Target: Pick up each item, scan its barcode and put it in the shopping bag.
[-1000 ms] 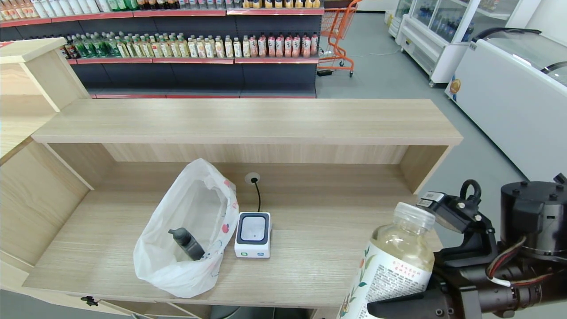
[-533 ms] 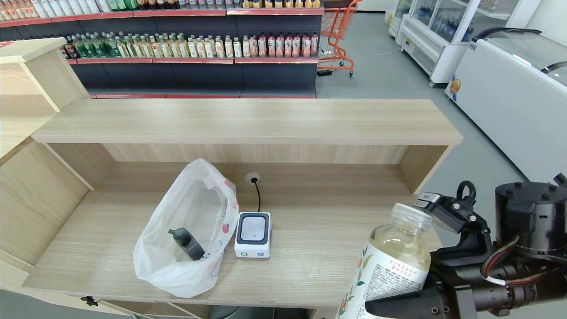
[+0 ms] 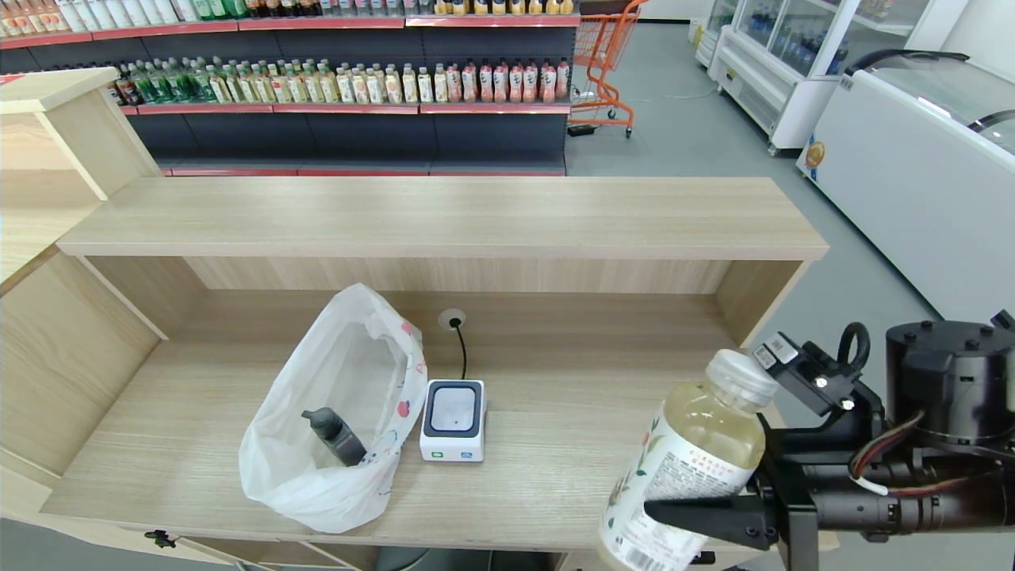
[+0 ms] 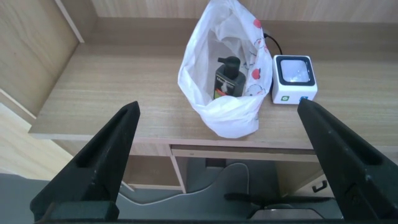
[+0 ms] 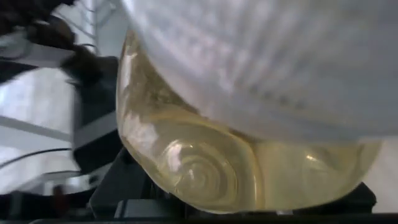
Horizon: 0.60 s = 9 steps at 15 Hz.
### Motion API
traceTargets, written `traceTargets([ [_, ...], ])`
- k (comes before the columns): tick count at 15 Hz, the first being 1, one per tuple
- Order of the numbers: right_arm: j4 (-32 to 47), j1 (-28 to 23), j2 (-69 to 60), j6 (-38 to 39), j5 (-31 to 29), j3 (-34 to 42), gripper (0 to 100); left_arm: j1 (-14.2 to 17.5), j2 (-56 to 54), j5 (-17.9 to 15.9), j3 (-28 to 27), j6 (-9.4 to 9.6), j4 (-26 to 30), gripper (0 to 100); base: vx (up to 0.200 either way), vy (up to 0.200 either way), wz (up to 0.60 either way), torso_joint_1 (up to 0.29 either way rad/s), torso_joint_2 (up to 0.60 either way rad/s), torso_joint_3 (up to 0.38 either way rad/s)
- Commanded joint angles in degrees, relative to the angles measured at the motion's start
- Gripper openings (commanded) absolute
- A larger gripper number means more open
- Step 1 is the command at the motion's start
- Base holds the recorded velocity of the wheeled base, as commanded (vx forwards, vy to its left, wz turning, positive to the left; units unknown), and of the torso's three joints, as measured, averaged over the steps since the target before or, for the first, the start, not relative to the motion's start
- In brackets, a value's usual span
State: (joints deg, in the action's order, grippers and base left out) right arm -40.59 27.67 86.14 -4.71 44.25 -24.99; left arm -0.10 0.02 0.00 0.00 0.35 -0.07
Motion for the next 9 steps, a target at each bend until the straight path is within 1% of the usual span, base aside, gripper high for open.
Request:
traceTargets([
  [1,-0.4,-4.0,1.0,-12.5,-10.5,-0.6,0,-0.1,0.0,0.0,0.0,0.00,0.0,100,0.000,0.000,0.00,0.000,0.00,0.000],
  [2,-2.0,-10.6,1.8,-25.9,-18.9,-1.0,0,-0.1,0.0,0.0,0.0,0.00,0.0,100,0.000,0.000,0.00,0.000,0.00,0.000],
  [3,-3.5,-13.3,1.5,-31.2,-20.4,-0.5,0,-0.1,0.0,0.0,0.0,0.00,0.0,100,0.000,0.000,0.00,0.000,0.00,0.000],
  [4,-6.4,-15.2,1.5,-36.0,-20.8,0.7,0,0.0,0.0,0.0,0.0,0.00,0.0,100,0.000,0.000,0.00,0.000,0.00,0.000],
  [5,-11.3,-16.7,2.2,-41.6,-21.8,1.7,0,0.0,0.0,0.0,0.0,0.00,0.0,100,0.000,0.000,0.00,0.000,0.00,0.000],
  [7,-19.0,-16.9,4.0,-48.6,-21.9,2.0,0,-0.1,0.0,0.0,0.0,0.00,0.0,100,0.000,0.000,0.00,0.000,0.00,0.000],
  [8,-21.7,-16.5,4.0,-51.5,-21.7,2.8,0,-0.1,0.0,0.0,0.0,0.09,0.0,100,0.000,0.000,0.00,0.000,0.00,0.000],
  [9,-22.6,-14.9,4.2,-53.1,-21.3,3.7,0,0.0,0.0,0.0,0.0,0.00,0.0,100,0.000,0.000,0.00,0.000,0.00,0.000],
])
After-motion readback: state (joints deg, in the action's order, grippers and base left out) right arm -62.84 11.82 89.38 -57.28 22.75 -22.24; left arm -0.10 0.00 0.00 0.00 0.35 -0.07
